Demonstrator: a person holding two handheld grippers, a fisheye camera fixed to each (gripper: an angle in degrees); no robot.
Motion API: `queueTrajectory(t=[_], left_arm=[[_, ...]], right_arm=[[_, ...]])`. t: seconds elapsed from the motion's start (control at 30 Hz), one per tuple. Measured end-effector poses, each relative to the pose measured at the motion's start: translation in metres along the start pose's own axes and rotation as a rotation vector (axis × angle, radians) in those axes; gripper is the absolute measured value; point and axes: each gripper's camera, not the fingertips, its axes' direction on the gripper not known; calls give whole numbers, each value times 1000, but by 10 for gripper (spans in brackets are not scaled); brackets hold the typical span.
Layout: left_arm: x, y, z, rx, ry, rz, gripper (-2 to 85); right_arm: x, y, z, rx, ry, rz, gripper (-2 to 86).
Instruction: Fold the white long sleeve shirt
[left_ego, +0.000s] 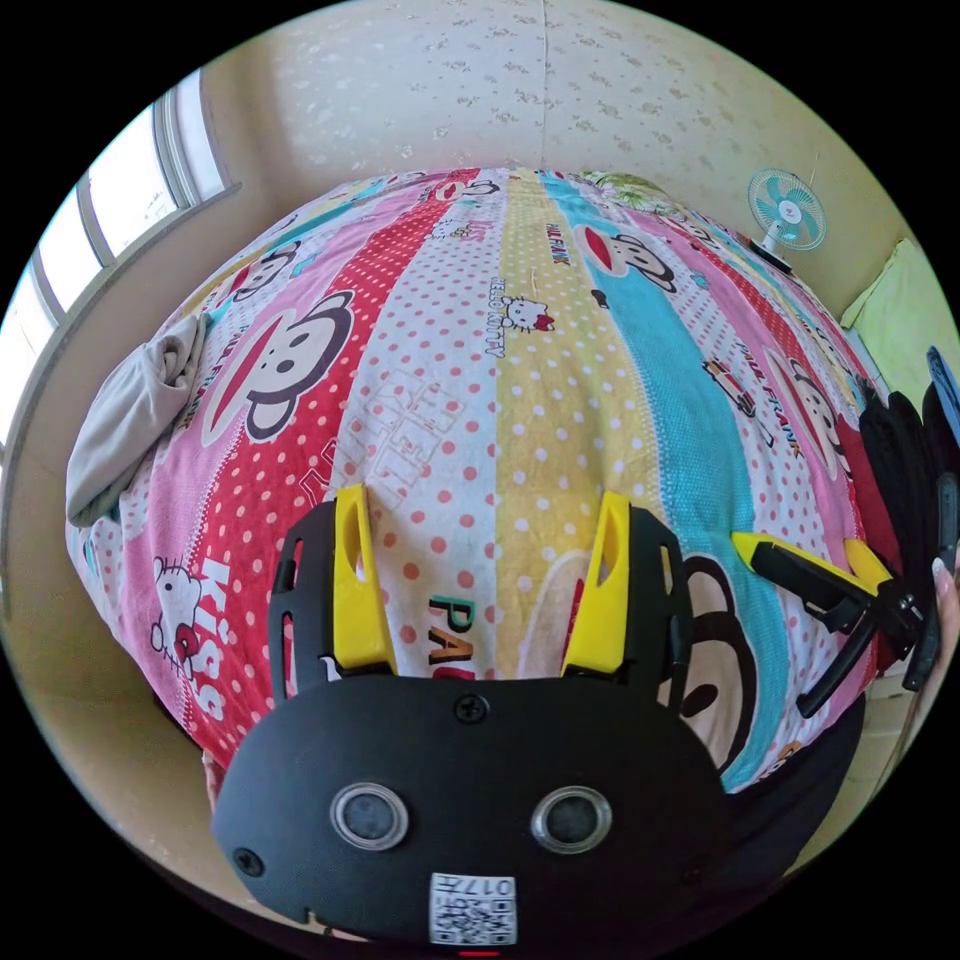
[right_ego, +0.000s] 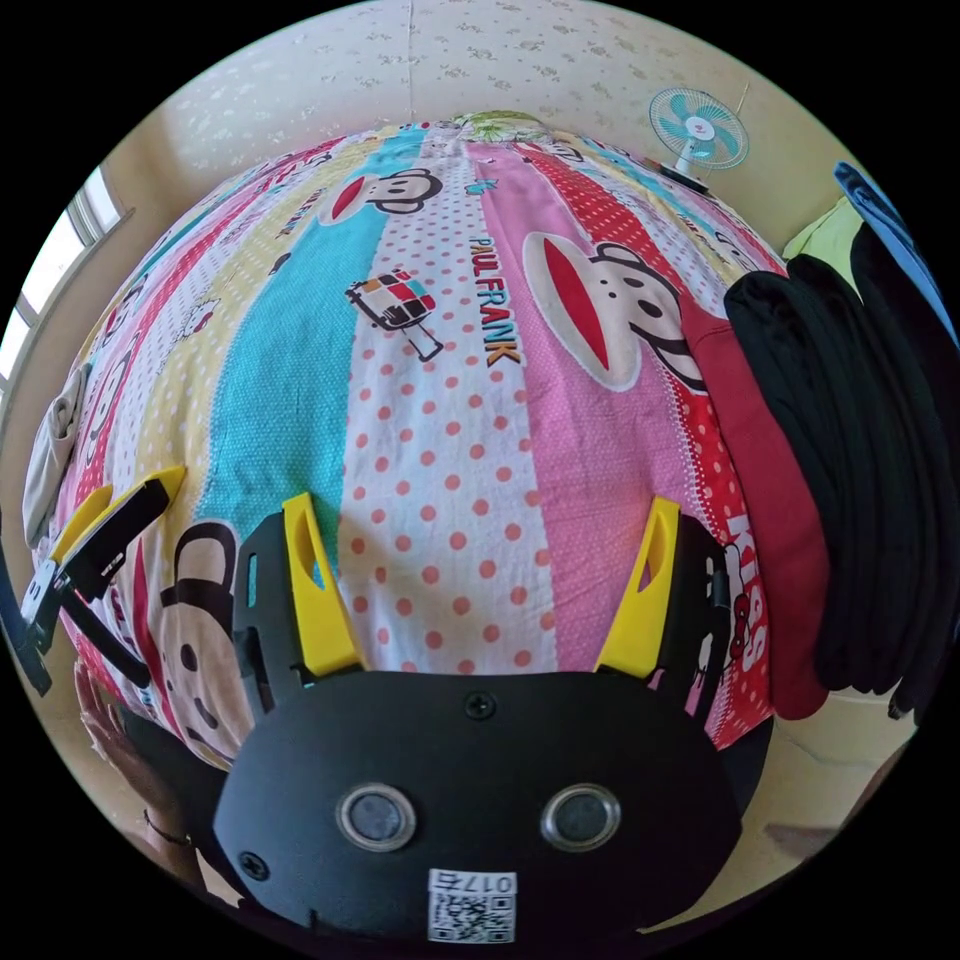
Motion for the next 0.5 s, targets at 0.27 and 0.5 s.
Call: queueTrajectory(t=[0.27, 0.5], left_arm=[[-2, -2, -3, -1, -1, -1, 294], [-2, -2, -6, 1, 1, -1, 294]], right_arm=[[2, 2, -1, -4, 0, 0, 413], [4, 5, -6, 15, -11, -2, 409]])
